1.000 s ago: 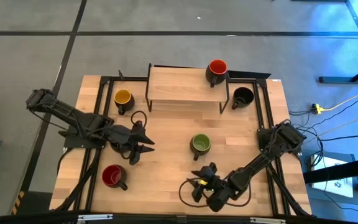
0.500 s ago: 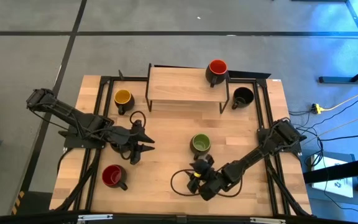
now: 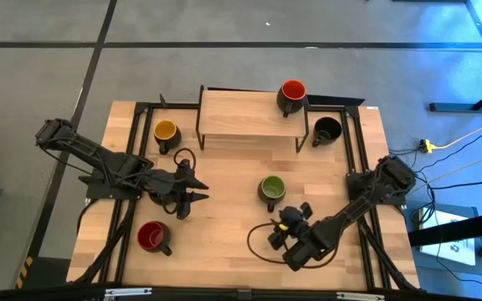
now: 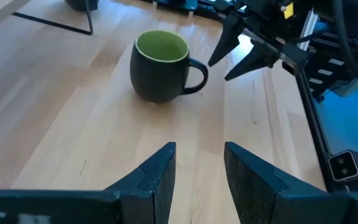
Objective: Place coffee mugs
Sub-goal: Put the green mug on the shelf
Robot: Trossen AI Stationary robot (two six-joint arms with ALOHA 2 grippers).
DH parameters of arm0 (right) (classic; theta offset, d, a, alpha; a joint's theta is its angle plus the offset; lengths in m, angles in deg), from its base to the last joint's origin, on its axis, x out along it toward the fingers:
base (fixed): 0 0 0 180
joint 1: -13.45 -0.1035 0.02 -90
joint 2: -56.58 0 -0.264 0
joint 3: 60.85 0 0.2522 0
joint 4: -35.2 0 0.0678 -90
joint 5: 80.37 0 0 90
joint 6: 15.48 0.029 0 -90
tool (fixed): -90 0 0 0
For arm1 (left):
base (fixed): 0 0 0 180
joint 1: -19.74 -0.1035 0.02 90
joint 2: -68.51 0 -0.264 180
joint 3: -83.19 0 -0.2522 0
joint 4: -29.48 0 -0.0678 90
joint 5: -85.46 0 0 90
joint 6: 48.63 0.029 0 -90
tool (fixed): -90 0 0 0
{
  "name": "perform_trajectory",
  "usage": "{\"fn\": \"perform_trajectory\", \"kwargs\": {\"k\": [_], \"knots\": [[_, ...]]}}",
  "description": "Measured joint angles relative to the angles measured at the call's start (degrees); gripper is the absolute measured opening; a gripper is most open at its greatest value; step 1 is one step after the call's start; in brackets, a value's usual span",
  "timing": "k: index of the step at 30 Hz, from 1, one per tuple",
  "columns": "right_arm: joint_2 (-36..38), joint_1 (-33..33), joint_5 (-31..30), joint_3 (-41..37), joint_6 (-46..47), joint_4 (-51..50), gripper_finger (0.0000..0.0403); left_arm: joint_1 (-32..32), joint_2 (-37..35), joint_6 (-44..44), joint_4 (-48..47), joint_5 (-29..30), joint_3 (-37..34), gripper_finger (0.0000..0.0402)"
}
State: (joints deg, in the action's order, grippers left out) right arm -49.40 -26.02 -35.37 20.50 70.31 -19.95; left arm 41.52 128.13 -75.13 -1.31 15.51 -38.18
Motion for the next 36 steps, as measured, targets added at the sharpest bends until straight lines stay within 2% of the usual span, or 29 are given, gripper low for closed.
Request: {"fn": "perform_trajectory", "kwargs": {"k": [3, 6, 11, 17, 23, 26, 32, 36], "knots": [[0.0, -0.38, -0.33, -0.02, 5.14, -0.55, 0.0186, 0.0, 0.02, -0.01, 0.0, 0.03, 0.0, 0.0131], [-0.34, -0.31, -2.74, -0.01, 6.79, 3.58, 0.0186, 0.0, 0.02, -0.2, 0.04, 0.03, 0.0, 0.0131], [-1.77, 1.33, -4.41, -0.04, 11.45, 4.41, 0.0186, 0.0, 0.0, -0.33, 0.06, 0.05, 0.0, 0.0131], [-3.43, 3.85, -4.4, -0.02, 11.72, 5.71, 0.0186, 0.0, 0.01, -0.37, -0.01, 0.16, 0.02, 0.0131], [-3.58, 5.99, -3.67, -0.02, 12.75, 2.64, 0.0182, 0.0, 0.02, -0.36, 0.08, 0.4, 0.02, 0.0132], [-3.58, 6.49, -4.26, -0.01, 12.68, 2.2, 0.0154, 0.0, 0.0, -0.36, 0.04, 0.38, 0.02, 0.0132], [-3.8, 6.49, -4.61, 0.0, 11.15, 2.04, 0.0048, 0.0, 0.01, -0.01, 0.04, 0.55, 0.02, 0.0132], [-3.8, 6.53, -5.54, 0.0, 10.45, 1.45, 0.0027, 0.0, 0.02, 0.07, 0.02, 1.56, 0.02, 0.0132]]}}
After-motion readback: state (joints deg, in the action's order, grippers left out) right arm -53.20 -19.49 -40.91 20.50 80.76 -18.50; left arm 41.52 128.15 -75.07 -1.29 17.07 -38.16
